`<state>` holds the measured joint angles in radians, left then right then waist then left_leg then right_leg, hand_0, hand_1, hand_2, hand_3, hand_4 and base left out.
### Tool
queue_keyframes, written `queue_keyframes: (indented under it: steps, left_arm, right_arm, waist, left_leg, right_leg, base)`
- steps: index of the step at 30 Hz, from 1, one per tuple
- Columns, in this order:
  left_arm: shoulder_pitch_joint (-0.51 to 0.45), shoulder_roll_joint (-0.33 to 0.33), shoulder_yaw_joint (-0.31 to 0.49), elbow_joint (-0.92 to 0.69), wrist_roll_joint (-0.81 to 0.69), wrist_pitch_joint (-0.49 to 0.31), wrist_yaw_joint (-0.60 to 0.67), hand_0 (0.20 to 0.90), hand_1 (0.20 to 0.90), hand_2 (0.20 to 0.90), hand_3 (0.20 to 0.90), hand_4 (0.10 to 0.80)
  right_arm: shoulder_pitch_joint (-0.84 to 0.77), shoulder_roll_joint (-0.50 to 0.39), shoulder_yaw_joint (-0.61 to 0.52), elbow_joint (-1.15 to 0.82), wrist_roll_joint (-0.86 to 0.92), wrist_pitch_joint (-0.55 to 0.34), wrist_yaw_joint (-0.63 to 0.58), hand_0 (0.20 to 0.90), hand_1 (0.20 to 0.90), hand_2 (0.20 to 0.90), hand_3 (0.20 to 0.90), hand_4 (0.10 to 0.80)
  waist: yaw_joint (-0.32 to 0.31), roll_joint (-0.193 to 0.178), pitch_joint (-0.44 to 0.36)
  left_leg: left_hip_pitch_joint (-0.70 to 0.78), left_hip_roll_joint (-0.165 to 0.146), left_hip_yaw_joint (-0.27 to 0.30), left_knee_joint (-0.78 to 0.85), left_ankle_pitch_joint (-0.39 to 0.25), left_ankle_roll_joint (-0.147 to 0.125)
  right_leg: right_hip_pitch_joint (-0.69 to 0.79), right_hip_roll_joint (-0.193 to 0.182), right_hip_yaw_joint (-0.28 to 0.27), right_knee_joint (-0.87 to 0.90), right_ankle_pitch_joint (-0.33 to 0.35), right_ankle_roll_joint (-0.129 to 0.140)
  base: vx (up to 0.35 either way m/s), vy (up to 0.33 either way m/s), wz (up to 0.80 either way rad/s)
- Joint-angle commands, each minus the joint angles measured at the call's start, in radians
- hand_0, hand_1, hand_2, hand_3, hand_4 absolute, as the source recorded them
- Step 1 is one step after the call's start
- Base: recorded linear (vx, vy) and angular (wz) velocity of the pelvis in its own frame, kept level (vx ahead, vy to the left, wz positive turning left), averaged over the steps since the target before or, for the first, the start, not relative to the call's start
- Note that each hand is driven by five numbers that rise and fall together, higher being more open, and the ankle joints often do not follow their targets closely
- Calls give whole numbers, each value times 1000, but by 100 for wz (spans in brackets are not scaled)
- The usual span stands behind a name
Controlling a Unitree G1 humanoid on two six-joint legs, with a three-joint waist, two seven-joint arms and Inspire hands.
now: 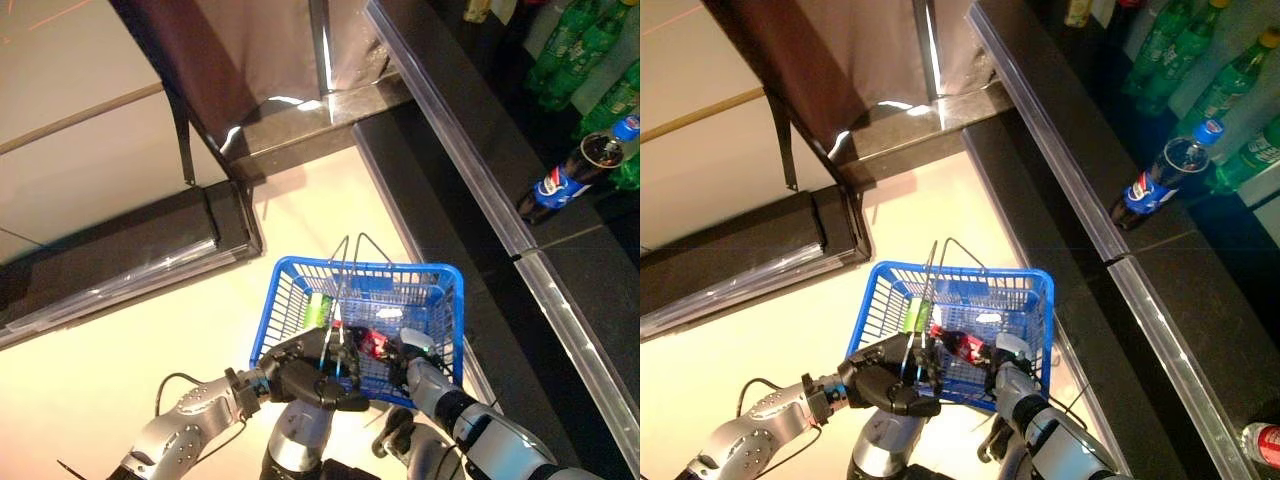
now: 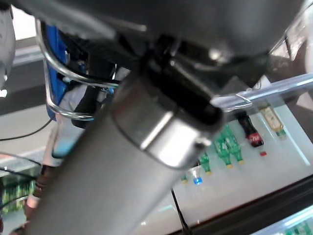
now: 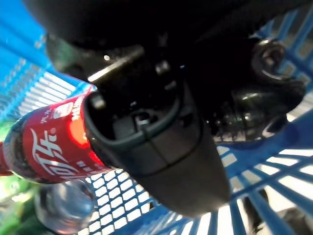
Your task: Pick up the drink and place into the basket.
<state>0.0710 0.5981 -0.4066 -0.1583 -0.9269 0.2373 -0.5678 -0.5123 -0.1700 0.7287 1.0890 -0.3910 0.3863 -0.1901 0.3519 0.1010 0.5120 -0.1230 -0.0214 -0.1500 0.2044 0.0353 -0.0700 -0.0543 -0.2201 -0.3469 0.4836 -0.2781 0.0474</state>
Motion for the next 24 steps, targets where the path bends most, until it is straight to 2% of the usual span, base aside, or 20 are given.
queue_keyframes:
  steps: [1, 3, 5, 6, 7, 14, 16, 19, 20, 21, 24]
  left_arm:
    - [-100, -149, 72, -409, -185, -251, -203, 300, 300, 300, 200, 100]
    - [-102, -148, 71, -416, -190, -251, -193, 300, 300, 300, 200, 100]
    - [-102, -148, 68, -425, -193, -249, -185, 300, 300, 300, 200, 100]
    - [-103, -148, 66, -427, -192, -244, -176, 300, 300, 300, 200, 100]
    - [-105, -148, 65, -428, -188, -238, -165, 300, 300, 300, 200, 100]
    - [-114, -126, 84, -419, -212, -226, -130, 300, 300, 300, 200, 100]
    - [-108, -115, 104, -408, -227, -227, -125, 300, 300, 300, 200, 100]
    - [-100, -114, 127, -384, -217, -224, -109, 300, 300, 300, 200, 100]
    - [-99, -114, 128, -381, -215, -224, -106, 300, 300, 300, 200, 100]
    - [-91, -112, 137, -355, -192, -238, -95, 300, 300, 300, 200, 100]
    - [-72, -107, 163, -308, -203, -248, -82, 300, 300, 300, 200, 100]
  right_arm:
    - [20, -26, 58, 61, -13, 37, -2, 300, 300, 300, 200, 100]
    - [32, -25, 55, 69, 25, 44, 6, 300, 300, 300, 200, 100]
    - [39, -24, 47, 76, 58, 35, -18, 469, 469, 469, 398, 298]
    - [38, -22, 36, 77, 83, 23, -34, 768, 768, 768, 746, 646]
    - [32, -22, 23, 79, 119, 6, -48, 900, 900, 900, 900, 800]
    - [37, -50, -13, -2, 222, -60, -144, 900, 900, 900, 900, 800]
    - [54, -81, -17, -116, 268, -66, -166, 900, 900, 900, 900, 800]
    - [99, -130, -29, -339, 289, -24, -195, 900, 900, 900, 900, 800]
    - [105, -135, -31, -356, 294, -23, -197, 900, 900, 900, 900, 800]
    - [140, -169, -50, -500, 307, -17, -220, 900, 900, 900, 900, 800]
    - [215, -220, -102, -700, 254, -35, -189, 900, 900, 900, 900, 800]
  waist:
    - [10, 4, -161]
    - [9, 5, -162]
    - [9, 5, -162]
    - [9, 5, -163]
    - [7, 5, -165]
    - [-8, -3, -164]
    - [-23, -11, -159]
    - [-48, -24, -153]
    - [-50, -25, -152]
    - [-70, -36, -146]
    - [-103, -54, -145]
  left_leg:
    - [-56, -48, -39, 77, -49, 18]
    - [-53, -47, -40, 75, -49, 19]
    - [-51, -48, -42, 74, -50, 20]
    - [-46, -47, -44, 70, -48, 19]
    - [-40, -46, -44, 65, -47, 19]
    - [-25, -41, -42, 54, -45, 20]
    - [-19, -37, -38, 48, -45, 21]
    - [-15, -32, -33, 41, -47, 24]
    - [-14, -32, -32, 40, -47, 24]
    - [-12, -28, -26, 36, -47, 25]
    - [-6, -21, -10, 25, -47, 29]
  right_leg:
    - [60, 41, -14, -147, 132, -22]
    - [63, 41, -15, -149, 132, -21]
    - [66, 41, -14, -151, 132, -20]
    - [71, 41, -14, -155, 134, -20]
    - [76, 41, -15, -159, 137, -19]
    - [85, 44, -8, -170, 145, -13]
    - [86, 47, 1, -178, 149, -10]
    - [83, 51, 14, -184, 152, -9]
    - [83, 51, 15, -185, 153, -8]
    - [80, 55, 25, -190, 156, -7]
    - [75, 61, 44, -200, 161, -1]
  base:
    - [0, 0, 0]
    - [0, 0, 0]
    - [0, 0, 0]
    - [40, 19, 1]
    - [46, 18, 1]
    - [5, 2, 0]
    - [0, 0, 0]
    - [0, 0, 0]
    - [-39, -33, -3]
    - [-48, -33, -3]
    - [-42, -25, -13]
